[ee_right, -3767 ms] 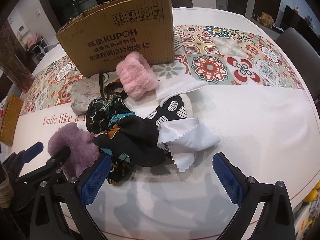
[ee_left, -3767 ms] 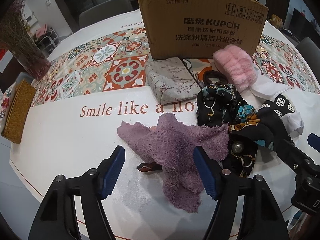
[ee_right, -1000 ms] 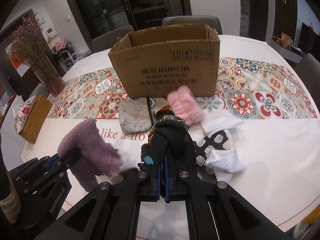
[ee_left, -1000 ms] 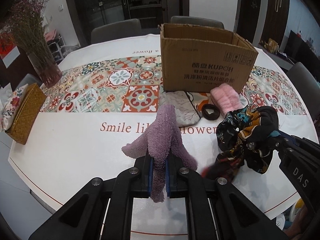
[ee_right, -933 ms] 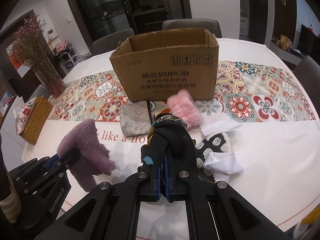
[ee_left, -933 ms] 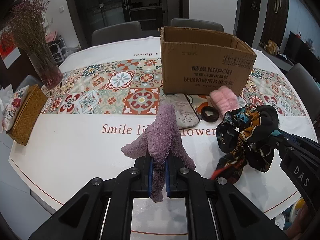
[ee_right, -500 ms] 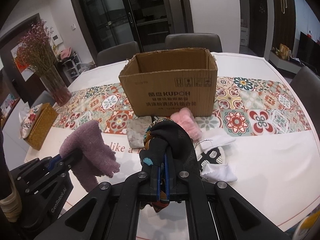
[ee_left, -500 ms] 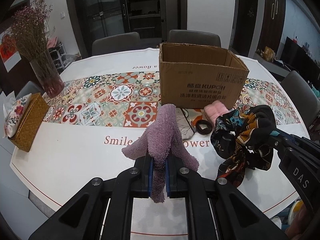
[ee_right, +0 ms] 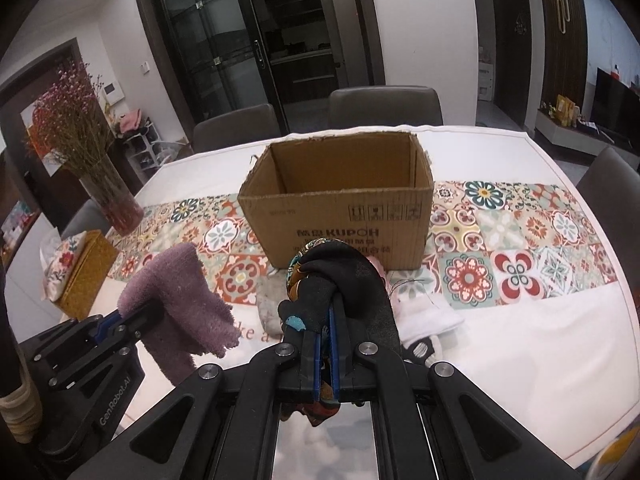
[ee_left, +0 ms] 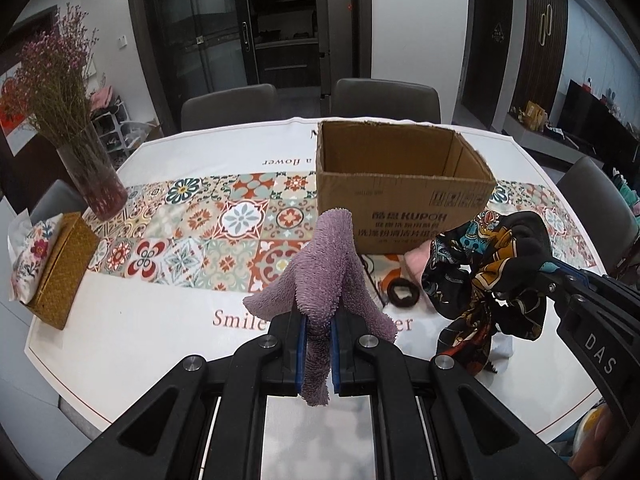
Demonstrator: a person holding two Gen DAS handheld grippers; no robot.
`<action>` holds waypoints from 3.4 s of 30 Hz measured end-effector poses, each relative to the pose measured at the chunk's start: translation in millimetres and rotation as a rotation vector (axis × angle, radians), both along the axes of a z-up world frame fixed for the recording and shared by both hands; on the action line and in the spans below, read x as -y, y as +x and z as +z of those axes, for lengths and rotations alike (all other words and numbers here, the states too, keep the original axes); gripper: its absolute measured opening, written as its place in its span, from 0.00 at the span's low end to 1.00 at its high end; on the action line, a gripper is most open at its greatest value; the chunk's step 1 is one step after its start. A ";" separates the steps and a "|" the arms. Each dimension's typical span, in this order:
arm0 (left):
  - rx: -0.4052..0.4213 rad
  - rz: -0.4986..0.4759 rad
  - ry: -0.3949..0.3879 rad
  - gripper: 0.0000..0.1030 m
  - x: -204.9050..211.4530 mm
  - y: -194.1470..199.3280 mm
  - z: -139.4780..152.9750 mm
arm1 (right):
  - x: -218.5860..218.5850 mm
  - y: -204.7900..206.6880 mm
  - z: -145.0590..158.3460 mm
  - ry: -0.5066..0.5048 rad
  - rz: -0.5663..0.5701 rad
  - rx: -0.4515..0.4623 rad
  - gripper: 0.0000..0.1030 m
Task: Organize soft objects
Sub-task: 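Lift the purple towel with the left gripper while the right carries the scarf toward the box, then open the left gripper over the box while the right releases the scarf inside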
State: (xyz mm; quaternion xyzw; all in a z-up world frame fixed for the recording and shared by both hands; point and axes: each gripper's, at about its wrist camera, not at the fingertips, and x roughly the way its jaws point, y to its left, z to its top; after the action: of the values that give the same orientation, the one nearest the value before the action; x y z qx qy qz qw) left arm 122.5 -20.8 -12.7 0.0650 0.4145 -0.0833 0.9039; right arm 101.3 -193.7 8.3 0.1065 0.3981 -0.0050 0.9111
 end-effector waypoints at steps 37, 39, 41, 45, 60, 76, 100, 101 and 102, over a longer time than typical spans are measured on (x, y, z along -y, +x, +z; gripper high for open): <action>0.079 -0.089 -0.050 0.11 44.7 98.9 80.2 | 43.5 85.6 82.3 -0.034 -0.038 0.134 0.04; 0.081 -0.100 -0.048 0.11 48.9 107.1 81.7 | 45.4 91.4 86.8 -0.038 -0.039 0.141 0.04; 0.087 -0.108 -0.041 0.11 52.1 115.0 83.8 | 47.7 96.9 91.1 -0.043 -0.041 0.150 0.04; 0.110 -0.118 -0.039 0.11 57.3 127.7 91.5 | 52.4 110.3 100.6 -0.047 -0.047 0.172 0.04; 0.060 -0.132 -0.062 0.11 76.1 189.7 75.4 | 72.5 168.7 92.0 -0.036 -0.069 0.151 0.04; -0.102 -0.137 -0.045 0.11 88.2 226.7 6.5 | 71.3 208.0 26.4 -0.017 -0.036 -0.018 0.05; -0.090 -0.090 -0.002 0.68 91.6 235.6 -8.9 | 73.1 215.0 9.2 -0.013 -0.078 -0.080 0.62; -0.091 -0.086 -0.004 0.70 90.4 235.6 -8.2 | 74.1 213.7 10.3 -0.016 -0.087 -0.074 0.69; -0.090 -0.080 -0.004 0.72 89.0 235.7 -8.2 | 74.8 212.5 11.7 -0.024 -0.096 -0.071 0.70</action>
State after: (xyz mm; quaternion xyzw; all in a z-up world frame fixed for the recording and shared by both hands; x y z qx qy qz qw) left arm 358.2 -109.8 -20.8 0.0761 0.4516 -0.1229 0.8805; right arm 313.8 -268.5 20.0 0.1145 0.4243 -0.0573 0.8964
